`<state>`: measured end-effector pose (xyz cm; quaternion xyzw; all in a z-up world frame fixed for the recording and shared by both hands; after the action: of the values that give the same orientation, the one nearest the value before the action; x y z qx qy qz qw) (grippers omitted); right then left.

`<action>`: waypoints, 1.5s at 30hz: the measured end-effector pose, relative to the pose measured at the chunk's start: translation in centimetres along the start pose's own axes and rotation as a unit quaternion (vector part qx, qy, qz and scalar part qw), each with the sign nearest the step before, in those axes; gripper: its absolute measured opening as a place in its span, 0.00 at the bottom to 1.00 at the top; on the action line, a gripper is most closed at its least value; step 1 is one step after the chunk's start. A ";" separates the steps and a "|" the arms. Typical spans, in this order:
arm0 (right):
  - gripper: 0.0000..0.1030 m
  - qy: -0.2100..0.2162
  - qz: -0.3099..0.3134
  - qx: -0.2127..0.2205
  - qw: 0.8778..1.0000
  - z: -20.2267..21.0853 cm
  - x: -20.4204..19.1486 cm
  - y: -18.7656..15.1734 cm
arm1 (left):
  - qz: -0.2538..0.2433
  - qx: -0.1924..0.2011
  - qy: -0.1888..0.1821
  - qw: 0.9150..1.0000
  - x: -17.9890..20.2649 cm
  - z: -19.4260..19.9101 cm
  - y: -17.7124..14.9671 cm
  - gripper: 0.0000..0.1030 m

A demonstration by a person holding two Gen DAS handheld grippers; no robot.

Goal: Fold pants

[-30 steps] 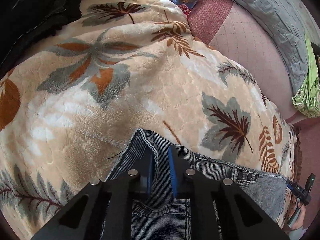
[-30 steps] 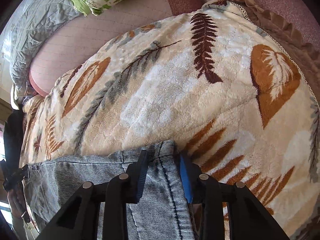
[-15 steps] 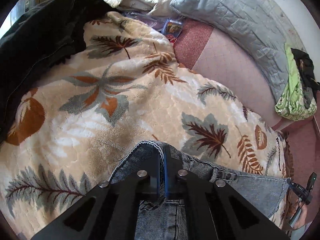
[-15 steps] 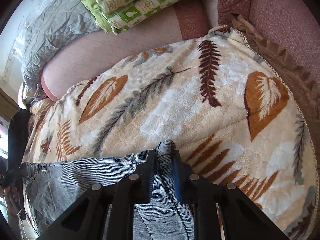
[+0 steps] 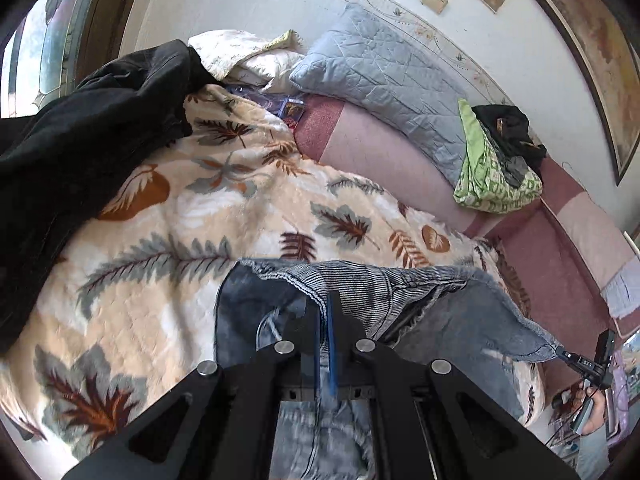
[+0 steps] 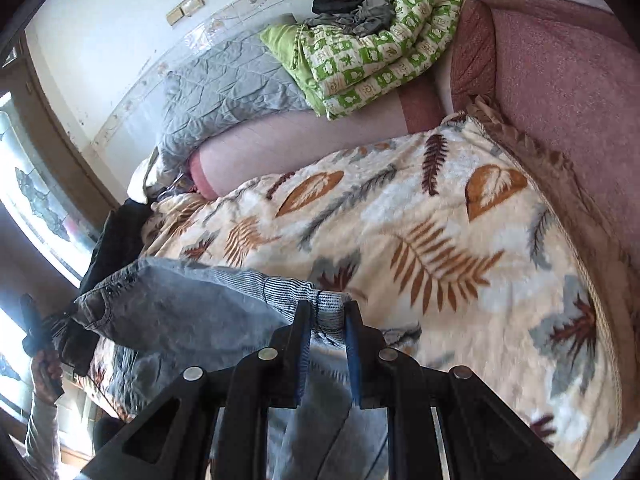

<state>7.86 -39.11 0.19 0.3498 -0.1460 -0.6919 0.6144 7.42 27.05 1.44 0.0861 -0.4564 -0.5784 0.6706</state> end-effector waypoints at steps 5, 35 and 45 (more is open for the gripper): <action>0.26 0.000 -0.022 -0.164 0.986 -3.9 2.0 -11.5 | 0.011 -0.098 0.041 0.994 -4.0 -0.2 -6.6 0.08; 0.78 0.180 -0.564 -0.038 0.805 -6.4 4.7 -19.2 | -0.163 -0.036 0.039 0.985 10.2 -6.2 -6.7 0.51; 0.19 0.039 -0.374 0.002 0.927 -3.7 4.3 -11.4 | -0.159 -0.083 0.086 0.980 8.2 -10.7 -8.1 0.51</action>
<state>1.85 -40.09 -10.97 0.4072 0.0181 -0.8568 0.3159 8.68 13.04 -5.71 0.1510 -0.3276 -0.7038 0.6120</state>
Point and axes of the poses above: each gripper's, at about its wrist camera, not at the fingertips, and z roughly against the way its jaws point, x to its right, y to its top, the point moved 2 cm from there along -z, roughly the way its jaws point, and after that the axes turned 7 degrees about -y, right-handed, at the moved point
